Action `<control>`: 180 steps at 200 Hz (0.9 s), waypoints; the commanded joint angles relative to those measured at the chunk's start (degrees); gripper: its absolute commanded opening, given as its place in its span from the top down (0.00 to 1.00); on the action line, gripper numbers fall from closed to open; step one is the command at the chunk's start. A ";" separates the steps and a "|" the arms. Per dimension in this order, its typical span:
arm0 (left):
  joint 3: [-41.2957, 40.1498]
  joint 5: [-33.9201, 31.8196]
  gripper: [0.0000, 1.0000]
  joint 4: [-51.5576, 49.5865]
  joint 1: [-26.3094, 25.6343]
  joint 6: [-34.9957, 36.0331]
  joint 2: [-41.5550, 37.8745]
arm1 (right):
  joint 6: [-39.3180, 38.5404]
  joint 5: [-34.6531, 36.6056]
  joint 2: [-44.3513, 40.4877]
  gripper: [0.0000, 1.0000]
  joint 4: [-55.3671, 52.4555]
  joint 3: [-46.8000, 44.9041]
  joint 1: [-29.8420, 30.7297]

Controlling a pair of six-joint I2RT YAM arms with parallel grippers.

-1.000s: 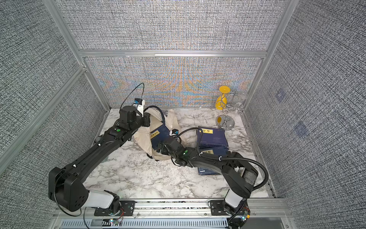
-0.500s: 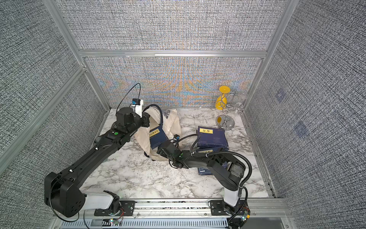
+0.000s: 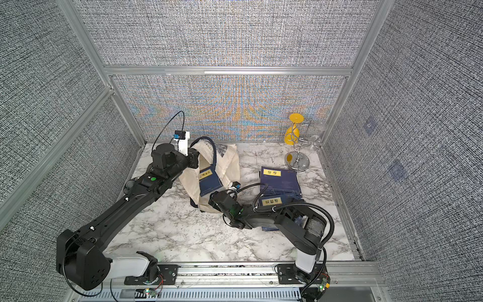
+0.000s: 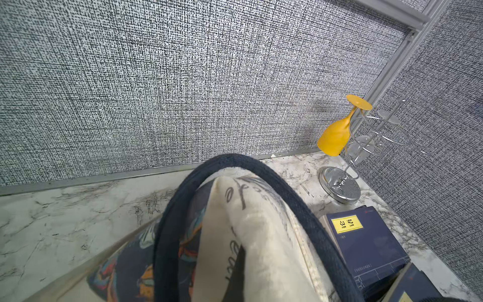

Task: Take out the books from the canvas bag
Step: Pick up the book from the canvas bag.

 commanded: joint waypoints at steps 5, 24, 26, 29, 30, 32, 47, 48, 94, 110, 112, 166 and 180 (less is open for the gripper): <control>2.70 -3.26 1.00 -0.27 0.04 -0.75 1.39 | -4.52 5.22 -3.19 0.19 -2.55 0.18 3.13; 3.27 -3.38 1.00 -1.10 0.01 -0.87 2.02 | -8.99 8.49 -4.37 0.19 -5.48 1.41 6.36; 3.34 -3.38 1.00 -1.21 0.04 -0.93 2.04 | -9.31 8.74 -4.44 0.19 -5.69 1.61 6.67; 3.38 -3.38 1.00 -1.33 0.00 -1.07 2.16 | -9.82 9.39 -4.47 0.19 -6.06 1.71 7.16; 3.38 -3.38 1.00 -1.38 -0.02 -1.05 2.18 | -9.90 9.62 -4.47 0.19 -6.20 1.76 7.33; 3.43 -3.38 1.00 -1.42 0.01 -1.15 2.17 | -10.25 10.01 -4.47 0.19 -6.33 1.92 7.68; 3.74 -2.98 1.00 -1.78 0.02 -1.39 2.31 | -12.58 11.65 -2.95 0.18 -5.57 2.97 9.12; 3.78 -2.91 1.00 -1.82 0.03 -1.35 2.34 | -12.64 11.58 -2.83 0.18 -5.61 3.05 9.15; 3.21 -1.79 1.00 -1.01 -0.18 -1.57 1.44 | -13.34 5.03 4.06 0.18 -8.83 10.01 6.72; 2.42 -0.94 1.00 0.38 -0.42 -1.12 0.75 | -14.65 5.68 4.48 0.18 -5.96 9.36 6.12; 2.26 -0.79 1.00 0.65 -0.42 -1.08 0.65 | -14.82 5.77 4.60 0.18 -5.85 9.37 6.04; 0.35 1.41 1.00 4.08 -0.84 -0.51 -1.25 | -13.72 5.73 8.80 0.18 -7.38 11.41 2.73; -0.44 2.37 1.00 5.60 -0.89 -0.45 -1.85 | -14.78 5.87 9.22 0.17 -6.38 11.69 1.96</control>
